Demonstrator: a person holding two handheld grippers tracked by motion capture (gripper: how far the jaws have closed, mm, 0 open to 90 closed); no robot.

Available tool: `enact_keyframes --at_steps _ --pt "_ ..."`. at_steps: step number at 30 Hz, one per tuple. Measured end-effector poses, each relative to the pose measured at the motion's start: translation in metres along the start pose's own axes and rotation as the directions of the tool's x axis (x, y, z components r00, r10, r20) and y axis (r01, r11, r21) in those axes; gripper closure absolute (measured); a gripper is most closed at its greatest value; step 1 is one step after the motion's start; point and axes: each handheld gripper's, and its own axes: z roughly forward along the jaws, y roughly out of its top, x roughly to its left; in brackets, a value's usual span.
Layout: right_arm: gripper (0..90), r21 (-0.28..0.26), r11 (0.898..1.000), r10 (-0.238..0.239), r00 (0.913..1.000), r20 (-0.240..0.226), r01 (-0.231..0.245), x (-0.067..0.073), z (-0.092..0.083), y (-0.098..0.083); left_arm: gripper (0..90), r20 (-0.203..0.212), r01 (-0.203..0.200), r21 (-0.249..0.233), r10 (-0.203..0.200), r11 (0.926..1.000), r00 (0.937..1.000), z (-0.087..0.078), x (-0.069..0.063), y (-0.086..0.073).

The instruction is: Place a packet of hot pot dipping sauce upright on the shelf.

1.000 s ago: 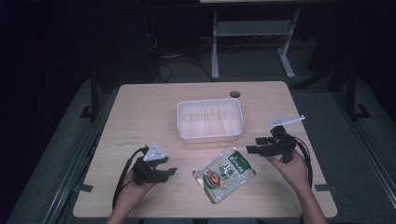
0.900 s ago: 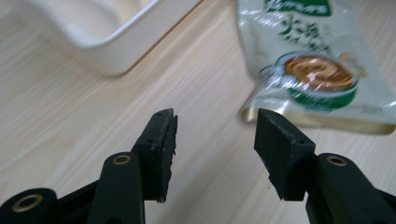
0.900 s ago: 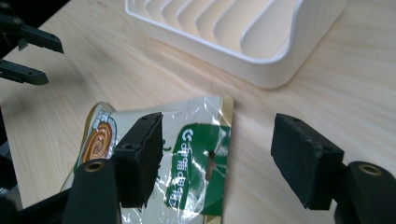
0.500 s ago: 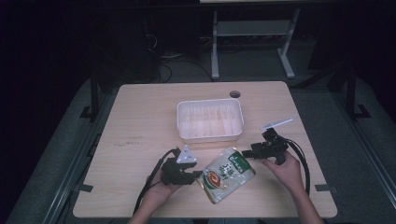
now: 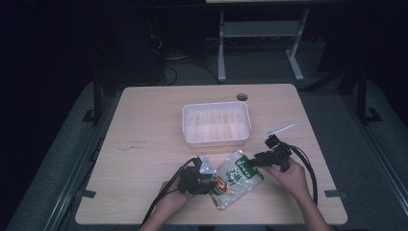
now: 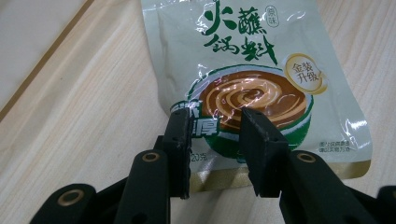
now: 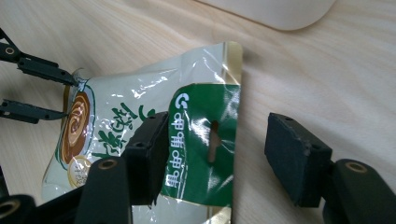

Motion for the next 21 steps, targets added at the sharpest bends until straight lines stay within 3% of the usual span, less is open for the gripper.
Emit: enact_keyframes --at_steps 4,21 --pt "41.6 0.016 1.000 0.016 0.9998 -0.014 -0.016 -0.0022 0.0045 -0.0024 65.6 0.001 -0.013 0.014 0.013 0.9998 0.9999 0.0010 0.0008 0.0004" --pt "47.3 0.028 1.000 -0.006 0.9989 -0.046 0.007 0.0030 0.0110 -0.0024 67.5 -0.004 -0.025 0.029 0.025 0.9993 0.9997 0.0031 0.0008 0.0008"
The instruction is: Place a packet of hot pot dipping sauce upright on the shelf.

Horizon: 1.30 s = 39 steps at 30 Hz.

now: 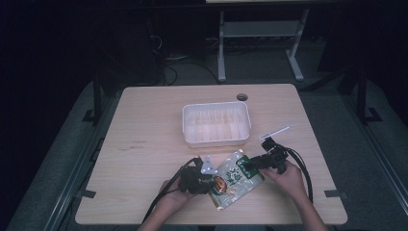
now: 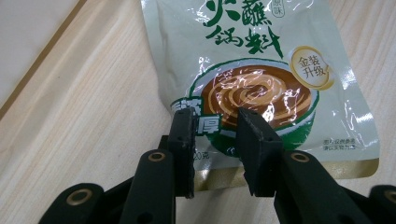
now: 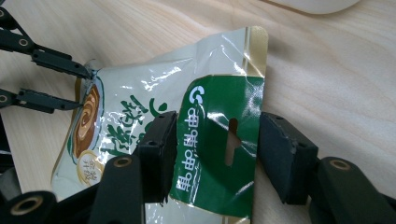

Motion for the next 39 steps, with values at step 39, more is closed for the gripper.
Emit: enact_keyframes --at_steps 39 --pt "75.6 0.055 0.998 -0.025 0.9942 -0.105 0.031 0.016 0.007 0.000 67.6 -0.010 -0.017 -0.005 0.017 0.9998 0.9998 0.002 -0.002 -0.002"
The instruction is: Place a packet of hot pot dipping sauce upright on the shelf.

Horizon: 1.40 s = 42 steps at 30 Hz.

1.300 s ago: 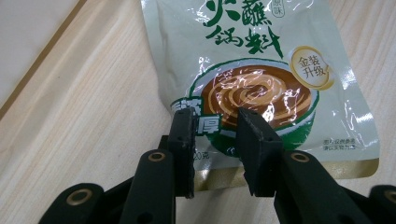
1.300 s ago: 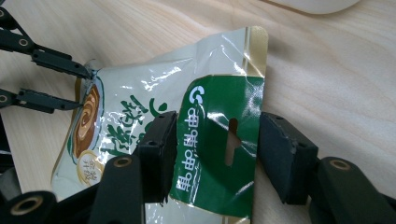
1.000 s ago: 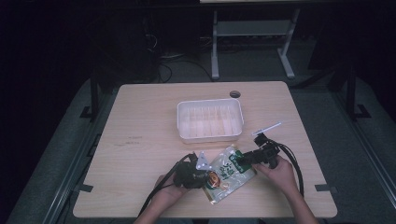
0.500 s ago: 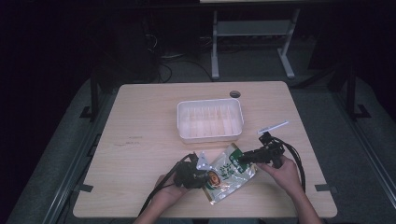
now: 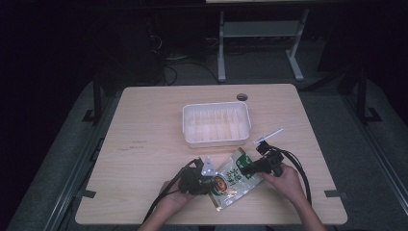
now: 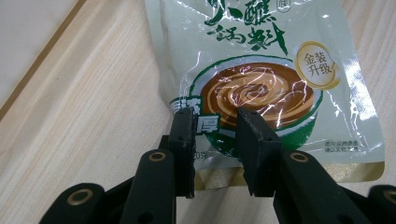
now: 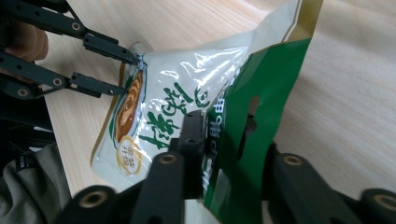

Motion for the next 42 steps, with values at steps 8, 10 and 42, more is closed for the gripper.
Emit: enact_keyframes --at_steps 8,10,42 --pt "86.7 -0.032 0.999 0.014 0.9988 -0.047 -0.016 0.000 -0.001 -0.001 61.8 0.020 0.000 0.006 0.000 1.0000 0.9998 -0.001 0.000 -0.001" --pt "87.2 -0.032 0.999 0.016 0.9987 -0.049 -0.017 0.001 -0.001 -0.001 60.7 0.031 0.002 0.009 -0.002 1.0000 0.9995 -0.003 0.001 -0.002" --pt "88.7 -0.106 0.993 0.049 0.9968 -0.063 -0.056 0.009 -0.026 -0.007 45.8 0.002 0.055 -0.029 -0.055 0.9981 0.9985 -0.048 0.023 -0.054"
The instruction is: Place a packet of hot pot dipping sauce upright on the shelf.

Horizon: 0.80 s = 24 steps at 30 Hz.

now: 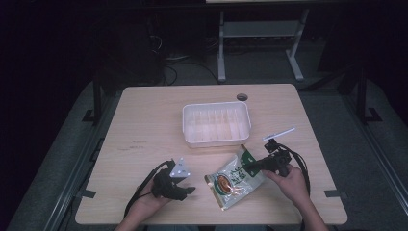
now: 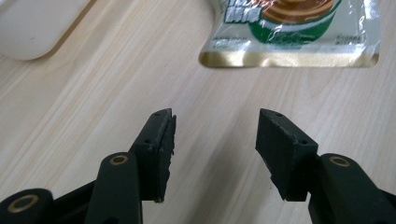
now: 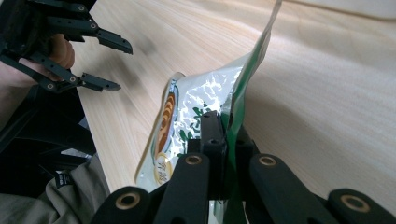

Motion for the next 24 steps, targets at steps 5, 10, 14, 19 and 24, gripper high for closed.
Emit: enact_keyframes --at_steps 5,10,14,19,24 --pt "88.7 -0.006 1.000 -0.024 0.9997 0.007 0.024 0.011 -0.008 0.008 45.1 -0.010 0.003 -0.005 -0.003 1.0000 0.9999 -0.006 0.004 -0.008" --pt "88.8 -0.007 0.999 -0.038 0.9992 0.013 0.039 0.022 -0.015 0.017 44.0 -0.013 0.019 -0.018 -0.020 0.9996 0.9997 -0.008 0.010 -0.016" --pt "89.2 -0.012 0.999 -0.042 0.9990 0.013 0.042 0.031 -0.018 0.024 43.2 -0.011 0.024 -0.031 -0.025 0.9992 0.9996 -0.009 0.011 -0.019" --pt "89.3 -0.002 0.999 -0.045 0.9987 0.023 0.045 0.041 -0.021 0.031 42.5 -0.020 0.017 -0.046 -0.018 0.9988 0.9996 -0.014 0.012 -0.021" --pt "89.5 -0.005 0.998 -0.057 0.9982 0.021 0.057 0.050 -0.025 0.037 41.8 -0.029 0.029 -0.058 -0.031 0.9979 0.9991 -0.017 0.015 -0.024"
